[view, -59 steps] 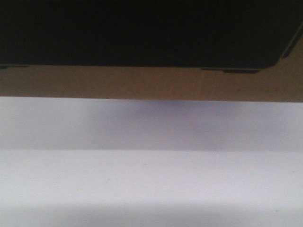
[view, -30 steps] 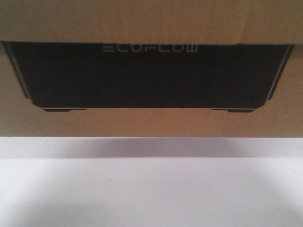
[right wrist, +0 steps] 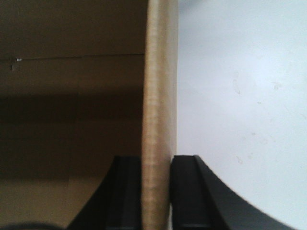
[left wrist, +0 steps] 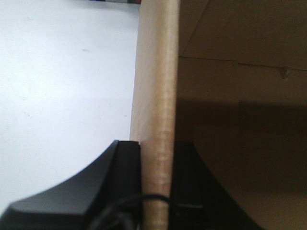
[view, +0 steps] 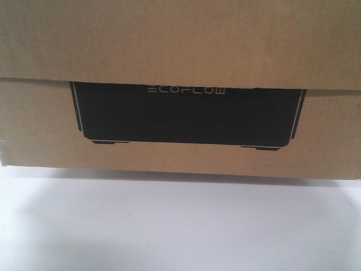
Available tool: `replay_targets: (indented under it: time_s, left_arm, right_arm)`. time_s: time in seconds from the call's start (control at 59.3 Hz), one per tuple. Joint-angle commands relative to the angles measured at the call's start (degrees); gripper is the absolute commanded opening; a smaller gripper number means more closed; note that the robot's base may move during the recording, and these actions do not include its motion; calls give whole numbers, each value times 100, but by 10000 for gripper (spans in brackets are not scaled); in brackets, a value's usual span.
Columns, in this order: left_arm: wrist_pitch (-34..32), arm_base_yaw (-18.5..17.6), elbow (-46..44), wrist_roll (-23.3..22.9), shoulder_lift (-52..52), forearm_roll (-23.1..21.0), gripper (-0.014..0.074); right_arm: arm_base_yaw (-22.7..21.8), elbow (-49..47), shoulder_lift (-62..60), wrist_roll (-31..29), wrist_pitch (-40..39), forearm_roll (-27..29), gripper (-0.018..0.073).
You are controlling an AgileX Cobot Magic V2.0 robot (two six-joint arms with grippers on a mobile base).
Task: Grab box from left shelf to table start
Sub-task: 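Lower the box with both grippers onto the white table, then open both grippers and release the box walls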
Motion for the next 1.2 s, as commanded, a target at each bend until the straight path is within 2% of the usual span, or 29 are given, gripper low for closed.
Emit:
replay_targets:
  time_s: [0.0,0.084,0.169,0.202,0.32,0.354,0.421,0.59,0.657,0.742,0.843,0.927,0.994,1.011,1.096,1.18]
  left_arm:
    - [-822,19,-307,-45,-188,-178,-85]
    - [-860,32,-317,-45,-183,-178,-80]
    - [-856,32,-329,-45,-183,-178,6]
    - [-827,32,-329,-45,-183,-178,62]
    - [-807,32,-329,-57,-156,-178,390]
    - [-824,32,-329,-57,-152,-178,463]
    - [-824,32,-329,-57,-140,-166,523]
    - [-928,32,-382,-57,-166,121,459]
    - [-890,32,-527,-57,-207,190,395]
    - [-582,32,-806,-57,-327,190,258]
    - [-460,32,-957,-57,-489,190,58]
    - [-575,32,-957,-57,-542,236,-100]
    - [-856,32,-957,-57,-528,236,-75]
    - [-915,32,-957,-57,-528,236,-77]
    - [-1041,32,-957,-46,-521,504,-78]
    - [-662,32,-957,-68,-570,519,-78]
  right_arm:
    - [-17,-273,-174,-87,-862,152,60]
    - [-17,-273,-174,-92,-945,152,83]
    - [-17,-273,-174,-92,-1026,152,183]
    - [-17,-273,-170,-92,-1065,152,255]
    - [-17,-273,-129,-92,-1135,152,532]
    - [-17,-273,-101,-92,-1119,152,581]
    - [-17,-273,-45,-92,-1051,146,633]
    - [-17,-305,-83,-164,-1166,146,613]
    - [-17,-432,-171,-268,-1152,146,613]
    - [-17,-715,-372,-309,-997,146,599]
    - [-17,-864,-582,-402,-949,112,445]
    - [-17,-872,-664,-439,-1096,-26,232]
    - [-17,-872,-653,-439,-1248,-26,46]
    - [-17,-872,-654,-439,-1248,-26,34]
    - [-17,-872,-666,-430,-1236,111,70]
    - [-17,-872,-783,-430,-929,388,63]
